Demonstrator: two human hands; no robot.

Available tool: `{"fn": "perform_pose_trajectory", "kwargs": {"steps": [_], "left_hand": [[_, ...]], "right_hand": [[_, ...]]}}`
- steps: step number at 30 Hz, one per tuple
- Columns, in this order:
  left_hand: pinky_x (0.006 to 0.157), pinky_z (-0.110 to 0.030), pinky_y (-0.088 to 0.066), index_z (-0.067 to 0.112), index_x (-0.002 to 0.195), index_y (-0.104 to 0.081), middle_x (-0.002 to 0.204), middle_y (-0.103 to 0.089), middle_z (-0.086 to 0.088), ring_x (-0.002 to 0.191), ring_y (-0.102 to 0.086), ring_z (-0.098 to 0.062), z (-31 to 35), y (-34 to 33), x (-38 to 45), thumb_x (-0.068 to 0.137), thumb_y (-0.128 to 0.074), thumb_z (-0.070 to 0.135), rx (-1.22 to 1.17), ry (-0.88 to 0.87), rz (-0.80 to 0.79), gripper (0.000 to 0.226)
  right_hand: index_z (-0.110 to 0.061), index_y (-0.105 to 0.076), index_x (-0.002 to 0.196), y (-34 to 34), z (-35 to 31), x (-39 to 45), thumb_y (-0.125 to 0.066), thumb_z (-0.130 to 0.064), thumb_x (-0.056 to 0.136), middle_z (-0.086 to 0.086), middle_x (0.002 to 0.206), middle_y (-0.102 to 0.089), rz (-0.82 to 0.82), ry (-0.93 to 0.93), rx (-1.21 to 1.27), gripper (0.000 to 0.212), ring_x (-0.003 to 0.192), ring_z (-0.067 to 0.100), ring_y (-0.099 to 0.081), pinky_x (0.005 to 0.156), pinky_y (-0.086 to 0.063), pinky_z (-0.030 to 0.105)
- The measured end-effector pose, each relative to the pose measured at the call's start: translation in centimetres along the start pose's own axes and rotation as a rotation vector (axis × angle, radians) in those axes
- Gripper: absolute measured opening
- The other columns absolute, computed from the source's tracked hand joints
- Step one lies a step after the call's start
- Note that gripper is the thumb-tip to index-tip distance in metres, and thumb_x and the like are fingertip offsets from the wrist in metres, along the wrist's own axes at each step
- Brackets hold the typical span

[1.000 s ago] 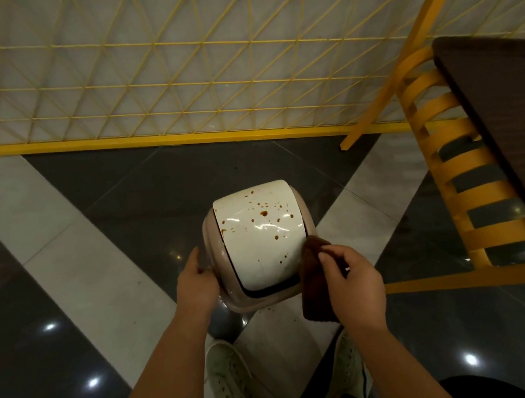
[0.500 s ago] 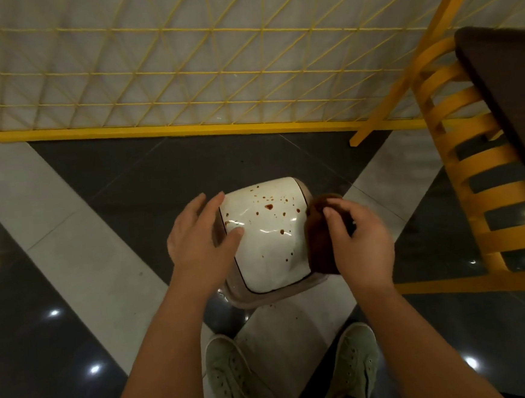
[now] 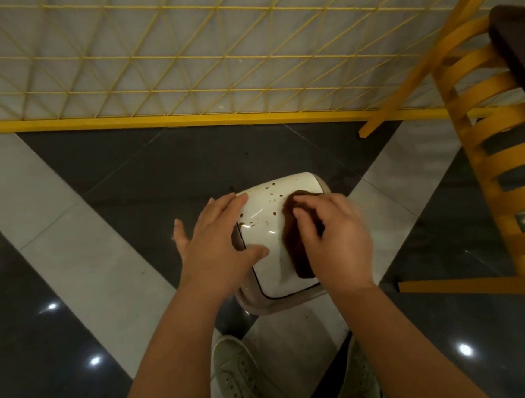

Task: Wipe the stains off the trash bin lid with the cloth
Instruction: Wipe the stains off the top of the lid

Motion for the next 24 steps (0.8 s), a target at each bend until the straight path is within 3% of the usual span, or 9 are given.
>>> {"fn": "perform_pose_trajectory", "kwargs": {"steps": [2,8,11,16,20,24], "left_hand": [[0.114,-0.053,0.013,0.045,0.146,-0.023,0.154,-0.020,0.021,0.146,-0.009,-0.007,0.0,0.0,0.0,0.074,-0.072,0.049,-0.003,-0.008,0.010,0.088],[0.114,-0.055,0.011,0.045,0.146,-0.023,0.154,-0.019,0.021,0.146,-0.011,-0.007,0.0,-0.1,0.0,0.075,-0.071,0.050,-0.001,-0.016,0.006,0.086],[0.114,-0.055,0.011,0.043,0.147,-0.021,0.155,-0.018,0.020,0.146,-0.010,-0.007,0.0,0.0,0.0,0.076,-0.071,0.049,0.011,-0.001,0.006,0.087],[0.115,-0.057,0.010,0.044,0.146,-0.023,0.154,-0.020,0.020,0.146,-0.012,-0.007,0.1,0.1,0.0,0.075,-0.070,0.051,0.019,0.002,0.007,0.086],[0.115,-0.055,0.010,0.043,0.146,-0.021,0.155,-0.018,0.019,0.144,-0.017,-0.007,0.3,-0.2,-0.1,0.077,-0.070,0.047,-0.013,0.005,-0.015,0.085],[0.118,-0.051,0.003,0.041,0.147,-0.023,0.155,-0.017,0.018,0.142,-0.023,-0.007,0.4,-0.3,0.0,0.079,-0.071,0.039,-0.101,0.013,-0.017,0.083]], "right_hand": [[-0.030,-0.063,0.115,-0.2,-0.3,-0.3,-0.051,-0.036,0.091,-0.009,0.113,-0.059,-0.007,0.049,-0.029,0.028,0.102,0.009,-0.052,0.082,-0.043,0.020],[-0.028,-0.065,0.113,1.7,3.7,1.2,-0.053,-0.025,0.092,-0.007,0.105,-0.057,0.090,-0.111,0.014,0.024,0.094,0.010,-0.053,0.077,-0.043,0.021],[-0.025,-0.065,0.113,0.3,1.0,1.3,-0.054,-0.025,0.092,-0.004,0.109,-0.057,0.060,-0.027,-0.022,0.024,0.095,0.009,-0.049,0.078,-0.035,0.014],[-0.023,-0.068,0.111,-0.1,-0.3,0.2,-0.053,-0.028,0.089,-0.003,0.105,-0.061,0.012,0.153,-0.102,0.027,0.094,0.013,-0.055,0.076,-0.044,0.020],[-0.025,-0.067,0.111,1.2,2.3,1.8,-0.054,-0.024,0.092,-0.004,0.105,-0.056,0.056,0.004,-0.079,0.023,0.093,0.012,-0.052,0.072,-0.035,0.013],[-0.023,-0.067,0.113,-0.5,-1.9,1.4,-0.049,-0.030,0.094,0.000,0.107,-0.059,0.054,0.122,-0.128,0.027,0.096,0.017,-0.051,0.079,-0.046,0.027]]}}
Point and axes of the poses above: each hand's wrist, its own x-axis towards the middle knuckle, its own y-axis out of the back of the hand, z = x × y, the point moved 7 cm from there along x, towards the middle knuckle
